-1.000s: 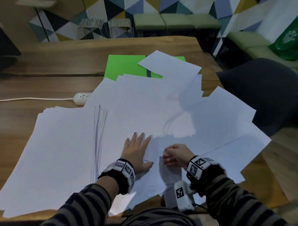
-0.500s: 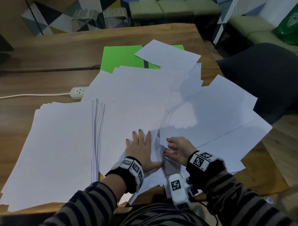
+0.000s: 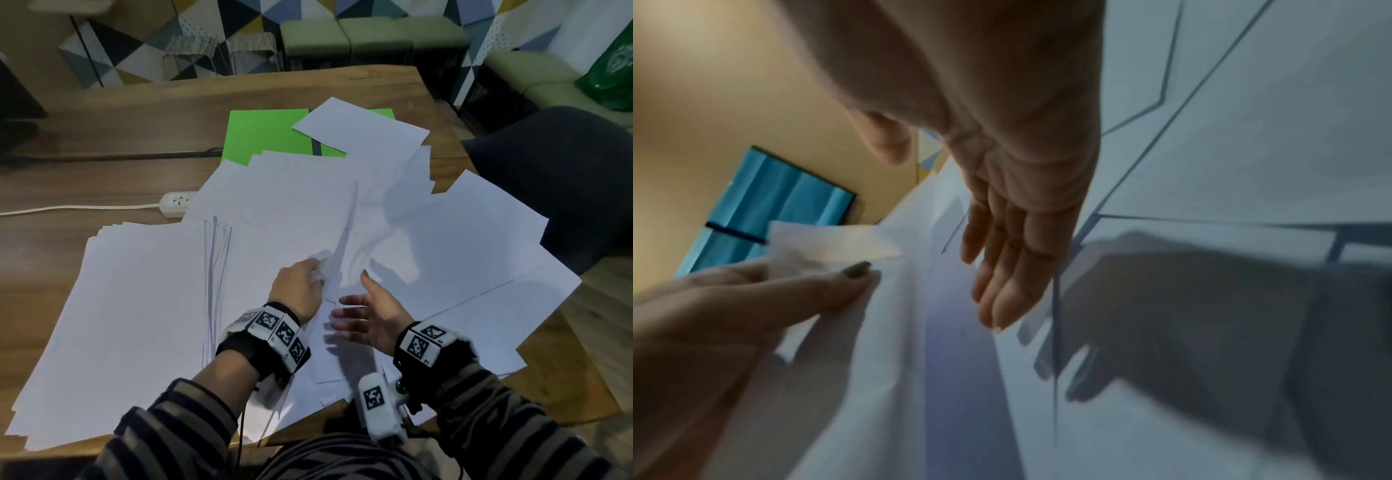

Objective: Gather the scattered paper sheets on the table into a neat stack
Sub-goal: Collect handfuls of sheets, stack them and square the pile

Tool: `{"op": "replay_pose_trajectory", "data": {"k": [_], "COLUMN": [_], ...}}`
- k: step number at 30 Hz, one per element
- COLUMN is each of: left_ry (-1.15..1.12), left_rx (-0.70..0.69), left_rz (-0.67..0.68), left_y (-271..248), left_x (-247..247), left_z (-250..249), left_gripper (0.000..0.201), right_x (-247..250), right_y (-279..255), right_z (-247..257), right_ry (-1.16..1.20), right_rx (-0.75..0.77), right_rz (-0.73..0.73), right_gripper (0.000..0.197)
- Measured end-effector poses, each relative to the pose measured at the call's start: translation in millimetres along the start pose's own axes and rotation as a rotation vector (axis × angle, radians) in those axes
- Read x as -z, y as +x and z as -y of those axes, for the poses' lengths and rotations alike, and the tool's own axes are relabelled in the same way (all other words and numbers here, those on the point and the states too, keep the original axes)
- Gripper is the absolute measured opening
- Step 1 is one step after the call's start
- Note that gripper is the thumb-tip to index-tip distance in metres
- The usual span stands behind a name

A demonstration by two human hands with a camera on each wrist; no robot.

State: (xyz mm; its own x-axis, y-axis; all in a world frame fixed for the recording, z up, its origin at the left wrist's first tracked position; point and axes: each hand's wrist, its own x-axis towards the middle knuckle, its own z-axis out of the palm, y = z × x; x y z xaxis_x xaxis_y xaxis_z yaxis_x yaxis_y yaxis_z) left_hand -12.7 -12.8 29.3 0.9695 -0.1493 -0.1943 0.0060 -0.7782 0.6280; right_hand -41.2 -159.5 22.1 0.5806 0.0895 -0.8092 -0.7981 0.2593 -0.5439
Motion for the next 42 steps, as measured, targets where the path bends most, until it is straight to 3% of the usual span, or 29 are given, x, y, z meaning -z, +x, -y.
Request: {"op": "replay_pose_trajectory", "data": {"k": [2,4,7,9,13,15,20,22,26,28,32,34,36,38,40,42], "left_ry": [-0.038,0.007,0.147,0.253,0.465,0.501,0.486,0.482,0.471,0.434,0.461,0.45,0.406,0.372,0.272,-0.009], "left_rx": [-0.084,-0.213,-0.393,-0.44,-0.462,-0.496,-0.579,-0.645,-0.88,-0.941,-1.147,-1.194,-1.204,-1.145,-0.947,-0.615], "left_rz": [-0.004,0.079,0.255,0.292,0.185,0.153,0.054,0.015,0.19,0.28,0.046,0.003,-0.005,0.028,0.071,0.038], "left_y": [-6,-15,-28,-31,-23,-17,-10,-12,-22,-25,-27,-27,-27,-30,-34,-37], "left_x": [2,-2,-11,-15,-5,3,15,16,-7,-24,-57,-66,-70,-62,-47,-33], "left_z": [-11,-23,-39,-47,-56,-61,-71,-74,-63,-45,-9,-3,0,-2,2,11], "left_gripper": [0.025,0.022,0.022,0.019,0.023,0.022,0.016,0.019,0.043,0.042,0.032,0.024,0.017,0.024,0.055,0.06], "right_x": [4,8,13,22,52,63,86,94,99,99,94,89,84,77,76,75], "right_y": [9,13,13,18,34,36,42,43,42,42,43,47,51,51,52,51], "right_z": [8,24,45,50,48,48,58,58,48,41,37,36,32,27,23,21], "right_ry": [0.105,0.16,-0.003,-0.293,-0.429,-0.355,-0.061,-0.009,-0.062,-0.097,-0.243,-0.386,-0.53,-0.554,-0.609,-0.648], "right_rx": [0.007,0.05,0.123,0.254,0.303,0.284,0.306,0.294,0.19,0.137,0.092,0.109,0.125,0.153,0.211,0.249], "right_rz": [0.021,0.048,0.002,-0.188,-0.326,-0.346,-0.368,-0.341,-0.213,-0.154,-0.189,-0.222,-0.237,-0.238,-0.259,-0.271], "right_gripper": [0.075,0.077,0.039,0.009,0.014,0.019,0.008,0.015,0.02,0.02,0.011,0.008,0.017,0.009,0.01,0.008]}}
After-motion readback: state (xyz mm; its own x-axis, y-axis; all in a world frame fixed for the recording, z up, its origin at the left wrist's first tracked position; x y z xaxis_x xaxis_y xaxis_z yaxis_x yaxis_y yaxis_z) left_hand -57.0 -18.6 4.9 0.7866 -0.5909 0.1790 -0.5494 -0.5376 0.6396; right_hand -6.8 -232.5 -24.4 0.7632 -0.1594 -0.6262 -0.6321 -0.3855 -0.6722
